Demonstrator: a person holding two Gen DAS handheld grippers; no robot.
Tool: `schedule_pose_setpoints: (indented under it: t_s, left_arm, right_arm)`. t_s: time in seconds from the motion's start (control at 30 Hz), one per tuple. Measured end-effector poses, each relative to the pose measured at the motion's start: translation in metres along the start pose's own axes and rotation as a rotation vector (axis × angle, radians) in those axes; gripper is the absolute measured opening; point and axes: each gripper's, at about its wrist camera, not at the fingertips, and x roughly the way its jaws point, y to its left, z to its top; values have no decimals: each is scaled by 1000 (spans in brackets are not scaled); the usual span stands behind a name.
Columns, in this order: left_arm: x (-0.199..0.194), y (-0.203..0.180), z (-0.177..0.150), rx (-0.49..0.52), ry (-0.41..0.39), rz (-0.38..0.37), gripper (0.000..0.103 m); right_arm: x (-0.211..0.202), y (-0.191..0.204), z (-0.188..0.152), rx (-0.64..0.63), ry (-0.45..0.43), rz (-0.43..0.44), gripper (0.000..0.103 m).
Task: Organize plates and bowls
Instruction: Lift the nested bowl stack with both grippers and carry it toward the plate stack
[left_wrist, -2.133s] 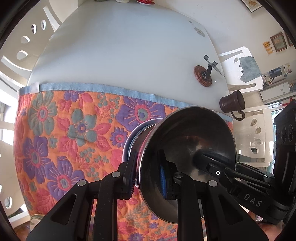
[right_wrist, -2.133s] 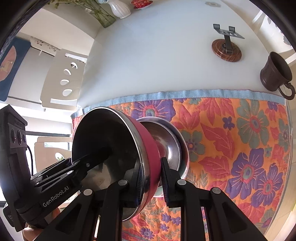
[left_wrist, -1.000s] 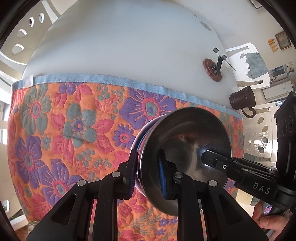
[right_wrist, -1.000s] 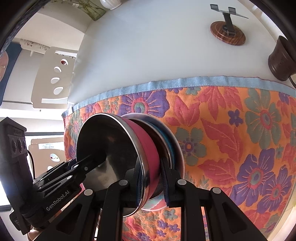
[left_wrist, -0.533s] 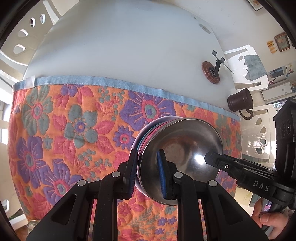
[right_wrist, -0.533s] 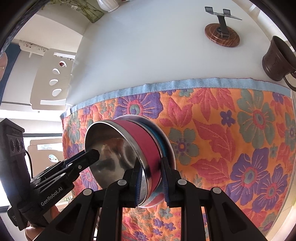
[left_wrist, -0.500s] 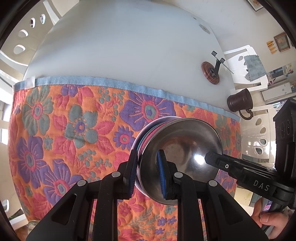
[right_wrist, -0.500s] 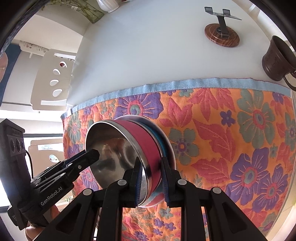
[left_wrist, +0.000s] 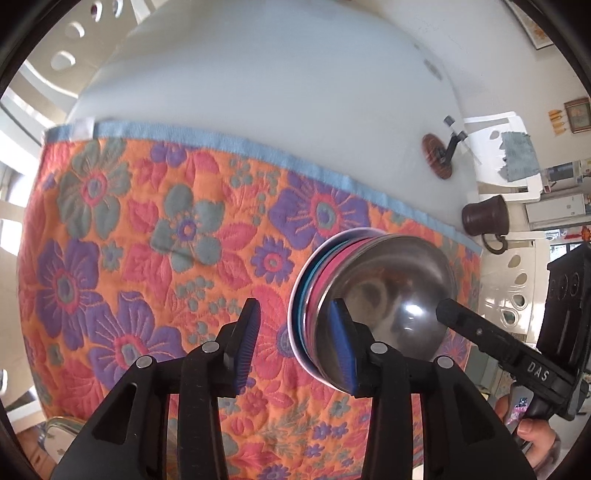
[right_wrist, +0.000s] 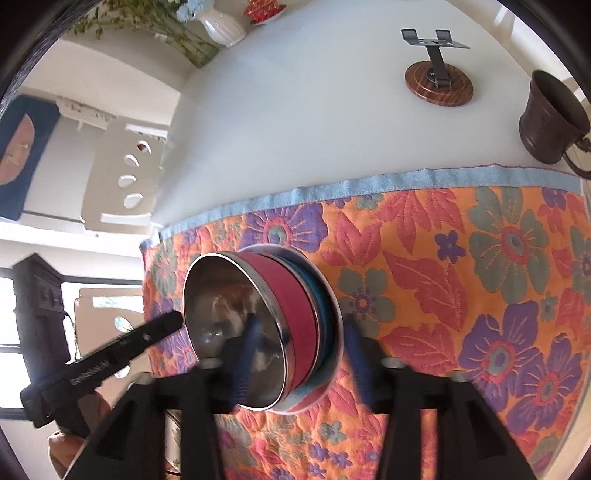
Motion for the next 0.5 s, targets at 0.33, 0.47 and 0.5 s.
schedule_pose_setpoints:
  t_s: [0.33, 0.47, 0.5]
  left_arm:
    - [38, -8, 3, 51, 36, -30, 39]
    - [49, -6, 5, 60, 41, -35, 38]
    - [50, -7, 5, 64, 37, -42, 38]
  right_arm:
    - [49, -9, 0, 20, 65, 20, 53]
    - [62, -18, 2, 53, 72, 55, 53]
    - [64, -21, 2, 62, 73, 65, 53]
